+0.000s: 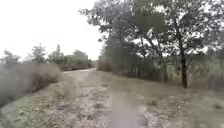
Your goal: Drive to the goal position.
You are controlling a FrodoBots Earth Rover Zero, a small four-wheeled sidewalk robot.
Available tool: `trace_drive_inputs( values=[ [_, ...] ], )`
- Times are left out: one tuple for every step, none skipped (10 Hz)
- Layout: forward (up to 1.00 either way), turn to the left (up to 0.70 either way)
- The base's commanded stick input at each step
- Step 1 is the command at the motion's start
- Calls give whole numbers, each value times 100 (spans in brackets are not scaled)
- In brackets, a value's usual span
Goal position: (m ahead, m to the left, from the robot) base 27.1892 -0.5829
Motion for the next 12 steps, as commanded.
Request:
trace_drive_inputs(
  values=[
    [70,35],
    [70,21],
    [70,2],
    [70,0],
    [70,0],
    [70,0],
    [70,0],
    [70,0],
    [70,0],
    [70,0],
    [70,0],
    [70,0]
  ],
)
